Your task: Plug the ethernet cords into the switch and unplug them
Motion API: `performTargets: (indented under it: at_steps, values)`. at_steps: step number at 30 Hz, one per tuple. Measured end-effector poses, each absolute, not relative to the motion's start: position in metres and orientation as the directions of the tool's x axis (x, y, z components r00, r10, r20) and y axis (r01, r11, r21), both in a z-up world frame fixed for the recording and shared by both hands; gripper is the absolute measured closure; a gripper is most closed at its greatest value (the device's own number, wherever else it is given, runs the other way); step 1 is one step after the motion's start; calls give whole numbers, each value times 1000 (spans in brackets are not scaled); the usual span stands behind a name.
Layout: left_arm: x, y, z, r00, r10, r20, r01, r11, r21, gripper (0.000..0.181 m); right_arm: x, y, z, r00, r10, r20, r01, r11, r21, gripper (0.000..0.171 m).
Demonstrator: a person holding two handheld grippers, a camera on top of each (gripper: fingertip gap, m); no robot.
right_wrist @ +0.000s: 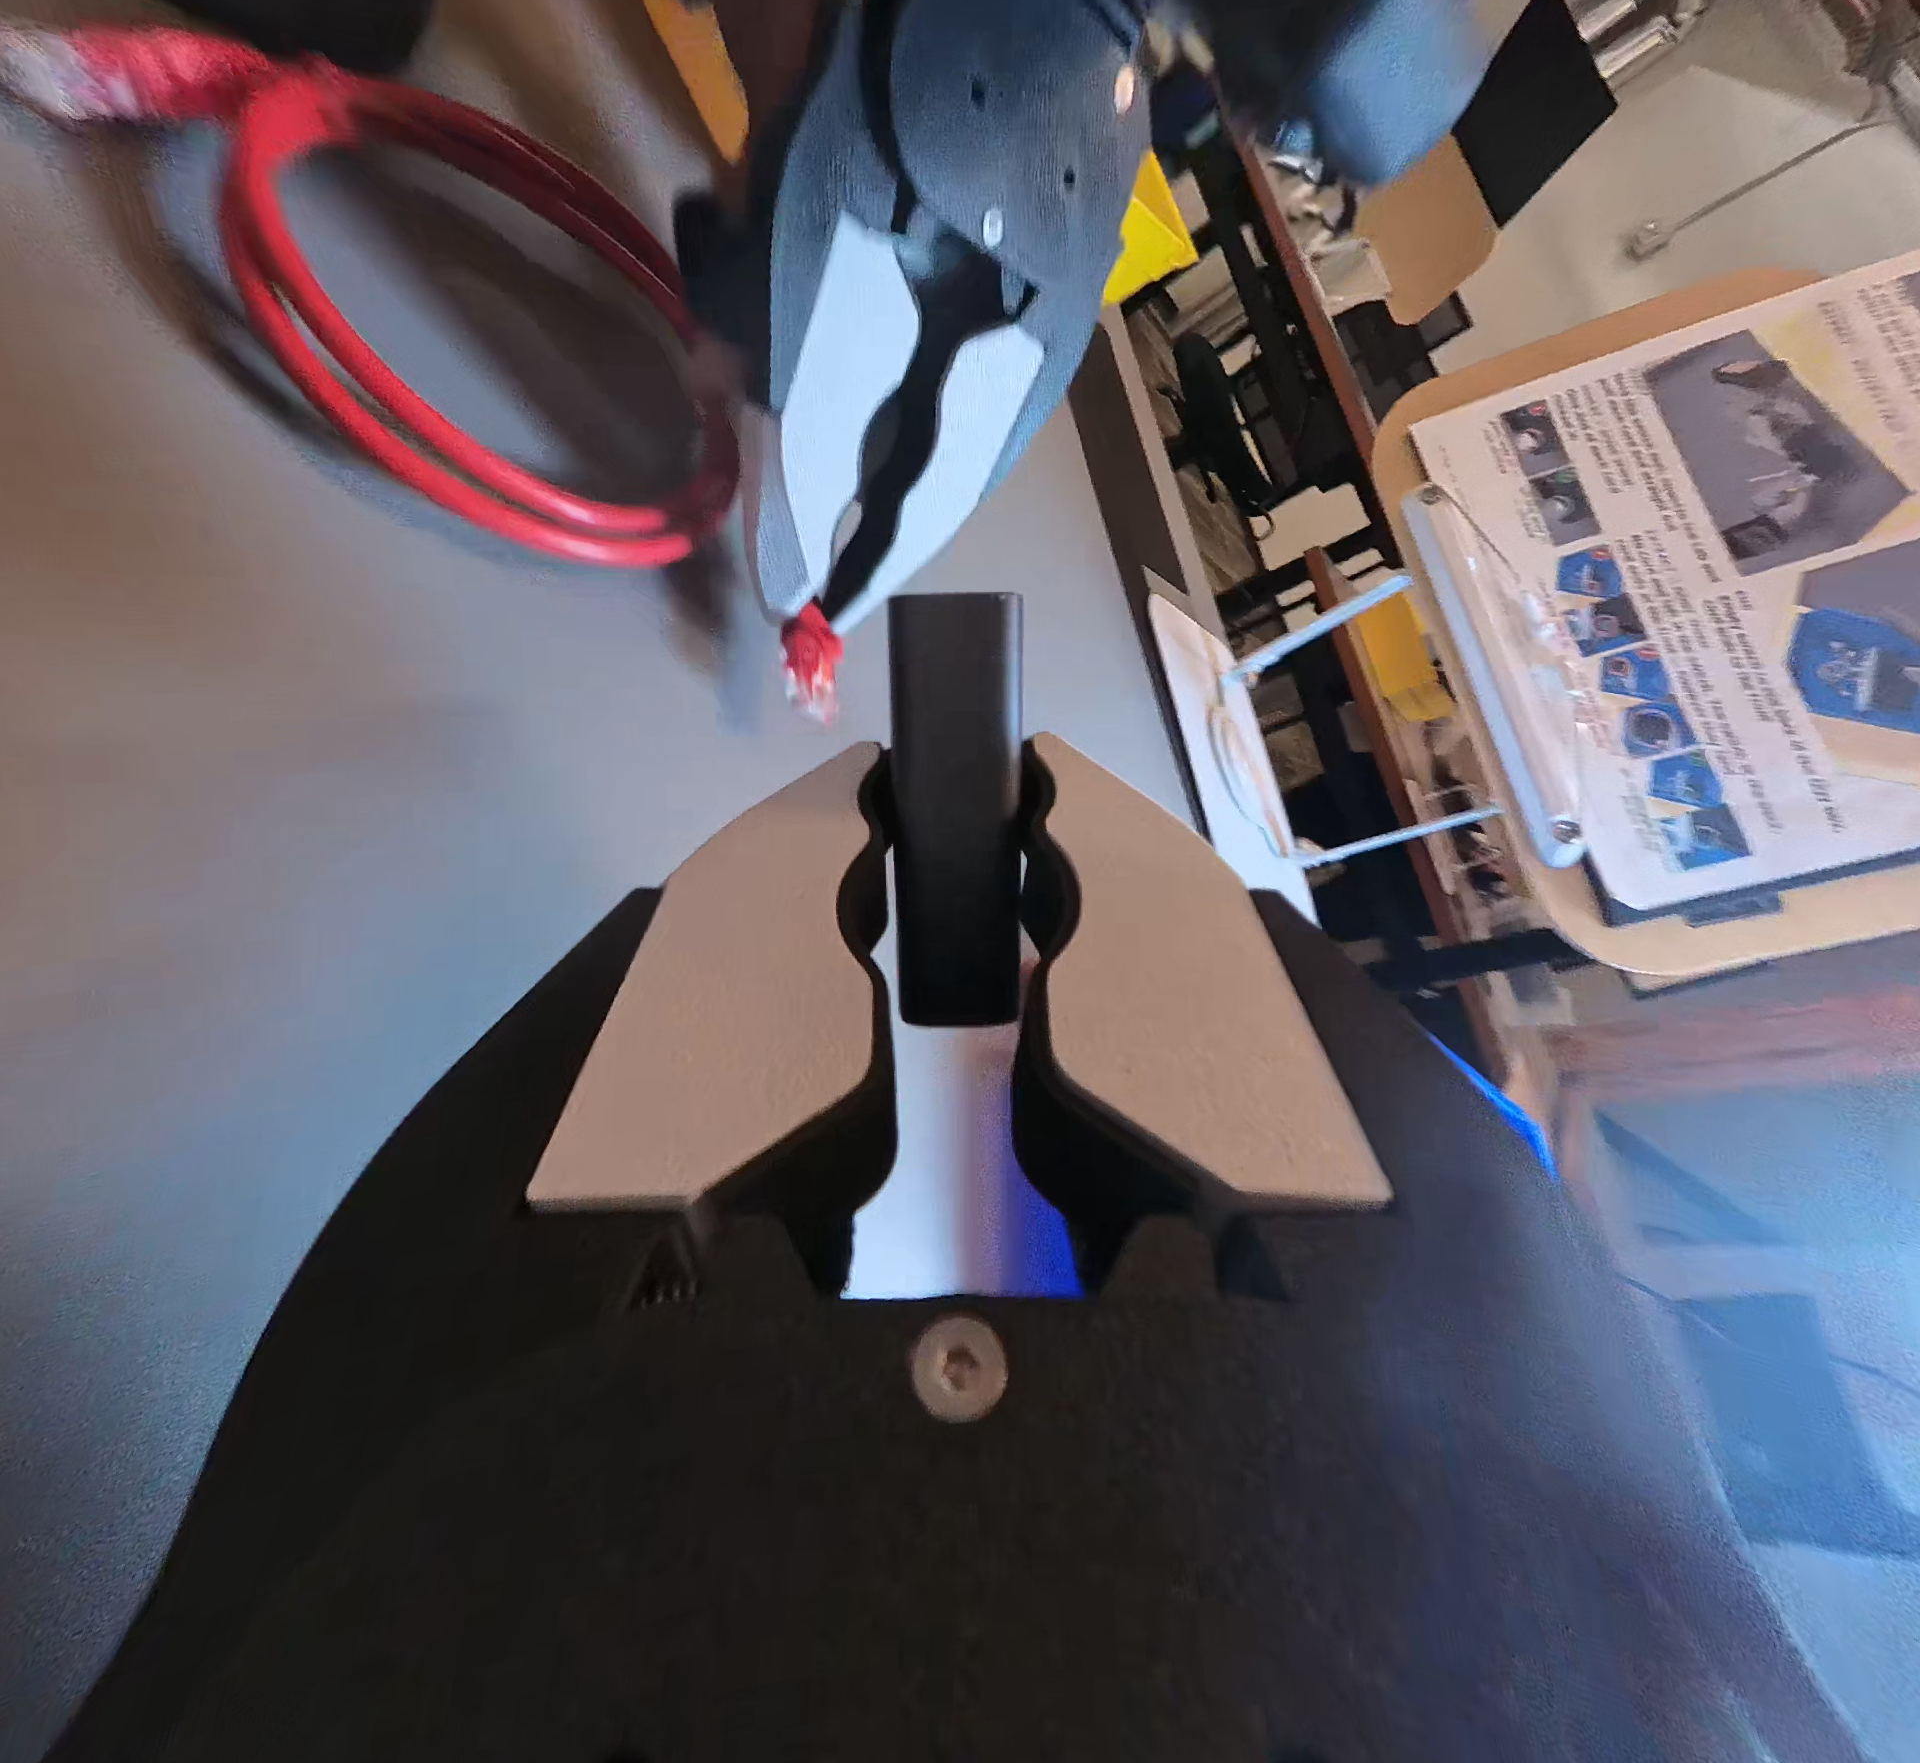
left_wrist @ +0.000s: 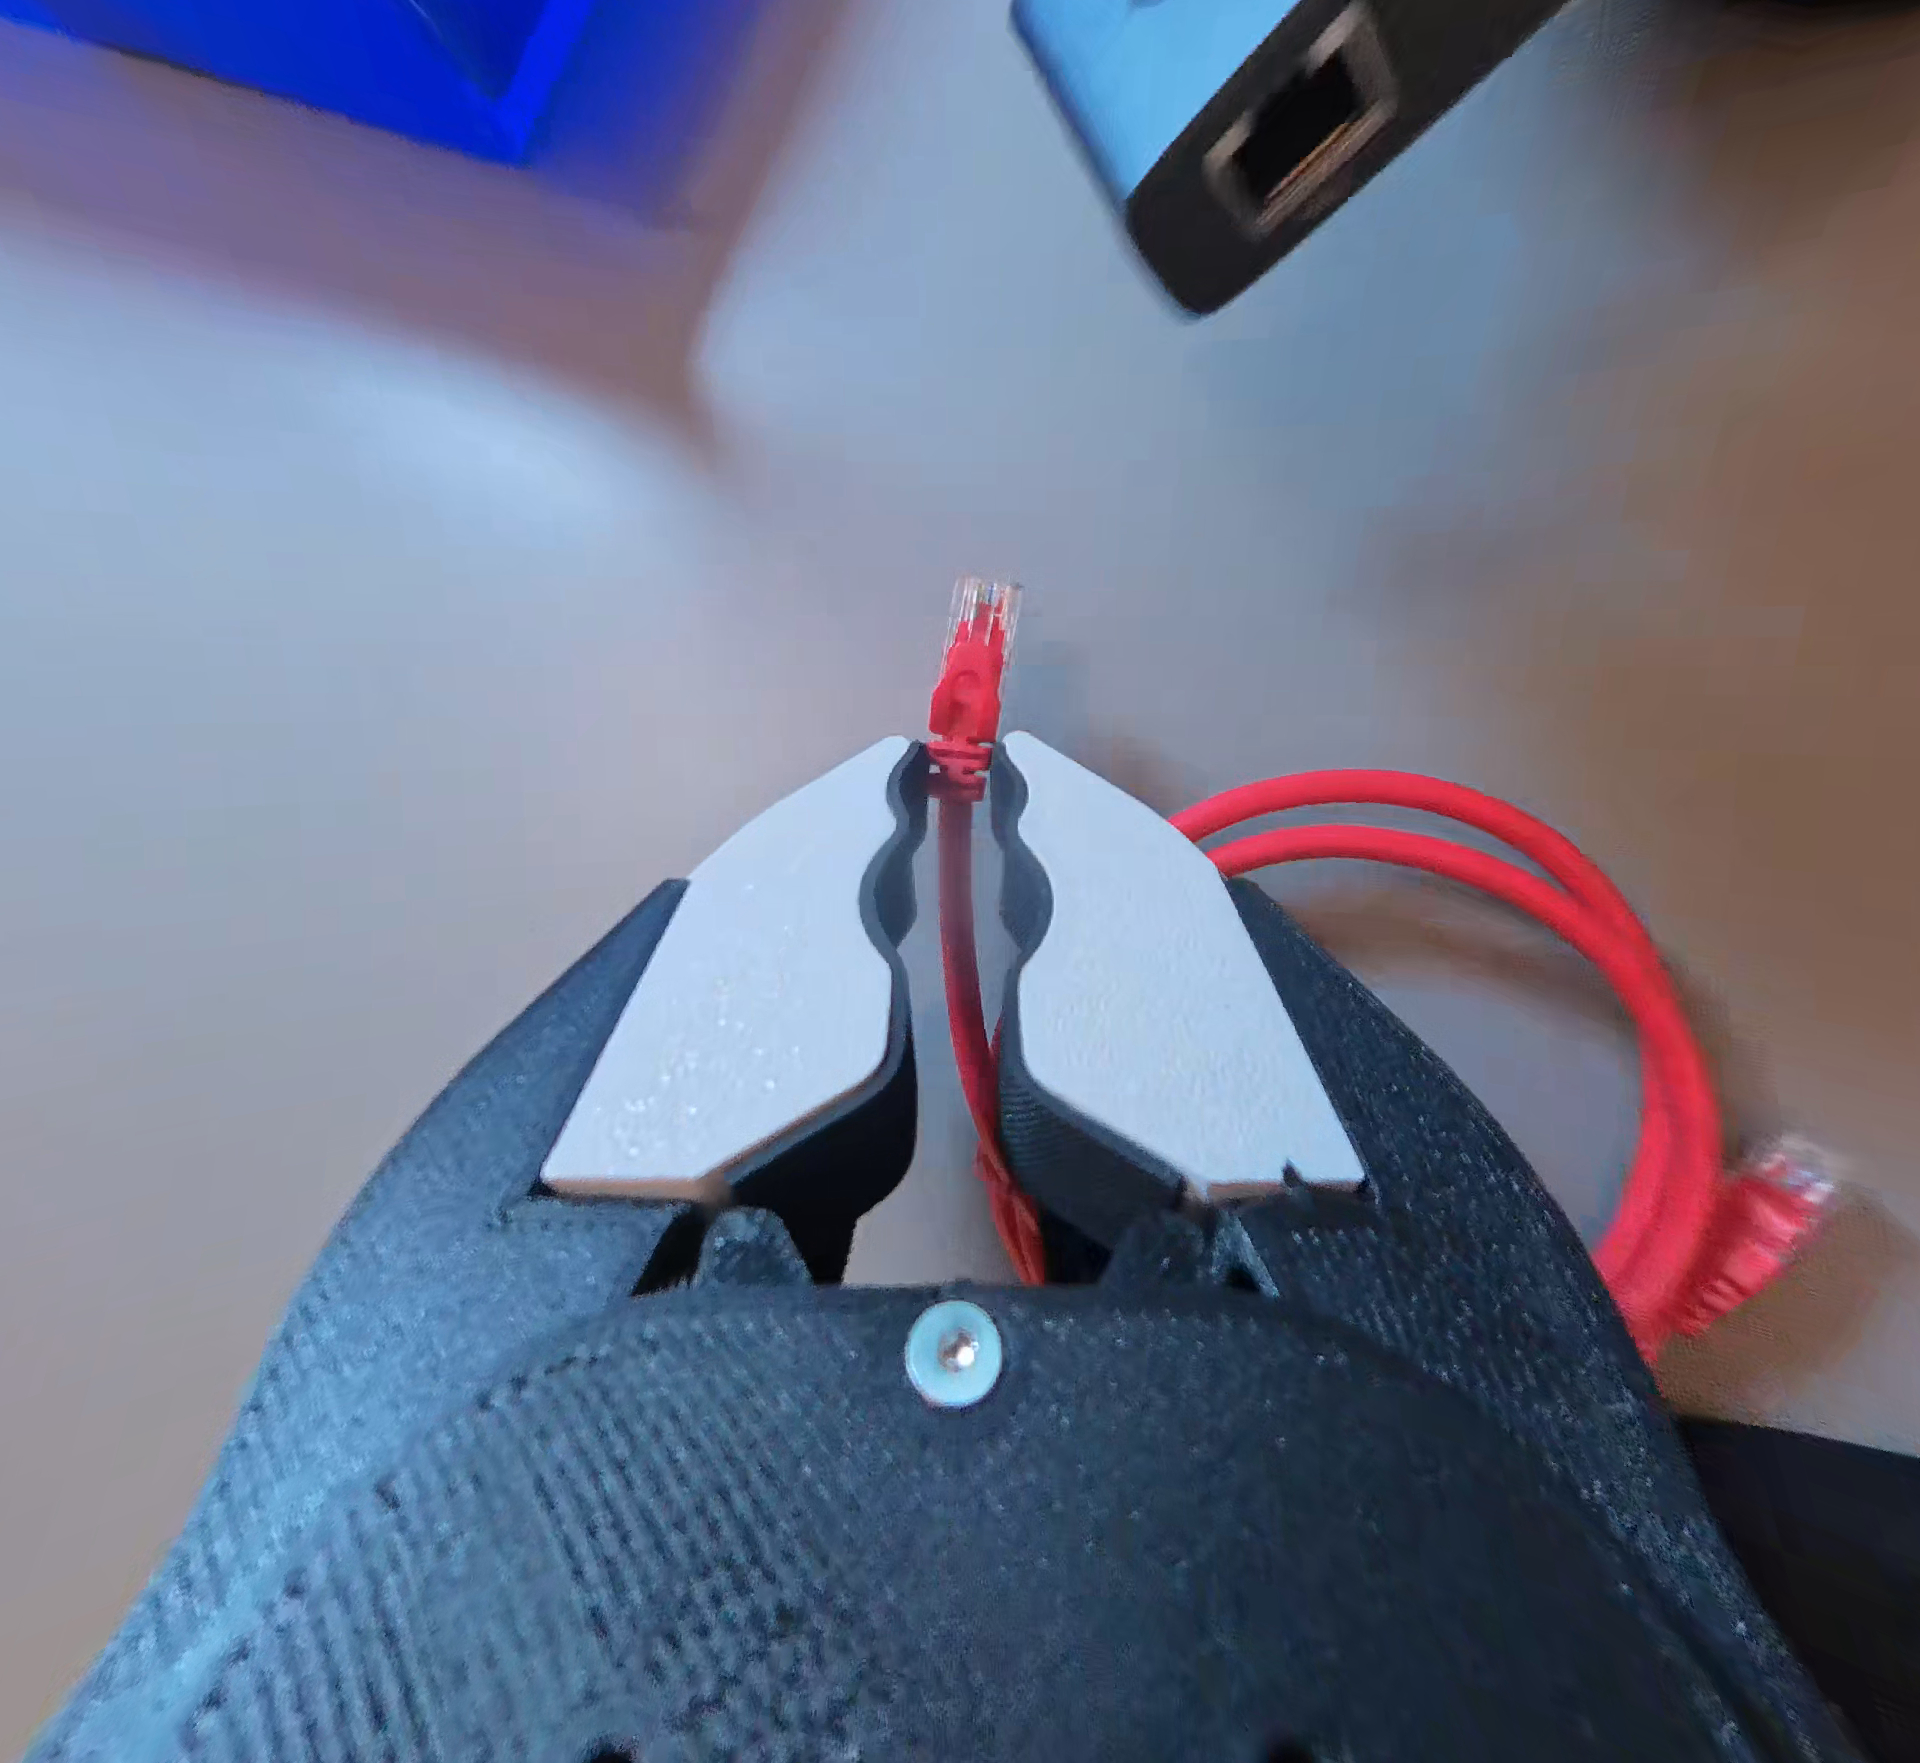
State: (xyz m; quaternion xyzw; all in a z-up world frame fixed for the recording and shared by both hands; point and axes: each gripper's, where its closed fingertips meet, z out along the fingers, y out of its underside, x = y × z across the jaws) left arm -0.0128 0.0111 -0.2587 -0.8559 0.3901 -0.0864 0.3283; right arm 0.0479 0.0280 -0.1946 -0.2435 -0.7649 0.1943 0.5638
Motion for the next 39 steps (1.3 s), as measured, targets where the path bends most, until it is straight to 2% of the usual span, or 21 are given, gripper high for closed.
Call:
performTargets:
  at_steps: [6,15,19,26,33,39]
  values:
    - [5,8,-222,732,-681,20,-453,-510,-731,170,43,46,-198,-175,408,896,220,903,-369,150]
    - [15,8,-239,752,-654,82,-435,-587,-683,170,36,48,-215,-214,130,968,281,957,-67,150]
    - [13,9,-241,763,-635,120,-403,-612,-680,170,34,47,-221,-238,63,969,283,959,7,150]
    - [12,7,-247,762,-633,137,-408,-633,-658,170,33,39,-226,-248,30,968,245,969,32,150]
    - [22,-11,-253,687,-707,169,-485,-619,-618,171,38,22,-234,-303,67,951,141,990,-24,150]
    - [30,-28,-250,578,-787,216,-533,-565,-630,171,47,0,-232,-335,102,937,34,995,-96,150]
